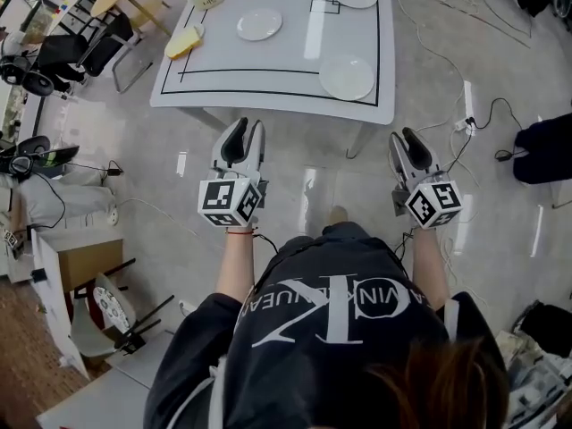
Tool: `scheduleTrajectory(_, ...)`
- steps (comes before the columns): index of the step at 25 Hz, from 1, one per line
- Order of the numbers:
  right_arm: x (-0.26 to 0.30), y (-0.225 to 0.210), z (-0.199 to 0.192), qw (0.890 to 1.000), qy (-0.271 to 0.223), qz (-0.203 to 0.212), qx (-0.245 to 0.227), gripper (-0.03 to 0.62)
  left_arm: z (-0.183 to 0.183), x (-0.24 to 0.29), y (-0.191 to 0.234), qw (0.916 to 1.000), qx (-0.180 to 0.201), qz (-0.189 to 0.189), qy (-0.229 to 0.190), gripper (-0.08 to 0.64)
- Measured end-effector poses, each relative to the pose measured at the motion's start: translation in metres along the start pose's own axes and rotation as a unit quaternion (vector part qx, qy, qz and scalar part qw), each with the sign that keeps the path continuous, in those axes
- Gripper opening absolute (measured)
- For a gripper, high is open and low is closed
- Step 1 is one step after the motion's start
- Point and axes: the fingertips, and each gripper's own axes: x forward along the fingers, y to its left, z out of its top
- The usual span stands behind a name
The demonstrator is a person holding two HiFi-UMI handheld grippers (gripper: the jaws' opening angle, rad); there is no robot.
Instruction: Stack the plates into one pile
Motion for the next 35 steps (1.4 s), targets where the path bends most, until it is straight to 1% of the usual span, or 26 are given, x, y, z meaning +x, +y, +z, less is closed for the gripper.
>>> scheduleTrajectory(7, 0.032, 0.001, -0.012, 1.0, 0.024, 0.013, 0.006, 0.124, -0.015, 0.02, 0.017, 0.9998, -0.005, 0.003, 0.021, 0.111)
scheduleTrajectory(11, 0.055, 0.001, -0.014, 1.0, 0.031, 0.006, 0.003, 0.124, -0.022, 0.042, 0.042, 0.9995, -0.013, -0.001, 0.027, 0.11)
scheduleTrajectory(14, 0.079, -0.004, -0.009, 0.999, 0.03, -0.009, -0.007, 0.124, -0.021, 0.075, 0.066, 0.9994, -0.017, -0.017, 0.026, 0.107)
scheduleTrajectory(18, 0.112, -0.017, 0.005, 0.999, 0.026, -0.045, -0.004, 0.124, 0.003, 0.126, 0.09, 0.9984, -0.011, -0.053, 0.015, 0.107)
scheduleTrajectory(20, 0.131, -0.016, 0.013, 0.998, 0.026, -0.053, -0.009, 0.124, 0.013, 0.146, 0.104, 0.9976, -0.004, -0.069, 0.012, 0.107)
scheduleTrajectory(22, 0.152, -0.015, 0.018, 0.998, 0.026, -0.058, -0.011, 0.124, 0.016, 0.163, 0.121, 0.997, -0.005, -0.075, 0.016, 0.107)
scheduleTrajectory(27, 0.201, -0.004, 0.011, 0.997, 0.042, -0.062, 0.0, 0.124, 0.001, 0.193, 0.158, 0.9955, -0.018, -0.085, 0.039, 0.107)
scheduleTrajectory(32, 0.255, 0.02, -0.002, 0.996, 0.073, -0.044, -0.012, 0.124, -0.008, 0.222, 0.191, 0.9938, -0.023, -0.093, 0.055, 0.107)
scheduleTrajectory(35, 0.289, 0.033, -0.002, 0.996, 0.083, -0.042, -0.002, 0.124, -0.01, 0.237, 0.211, 0.9926, -0.023, -0.1, 0.065, 0.107)
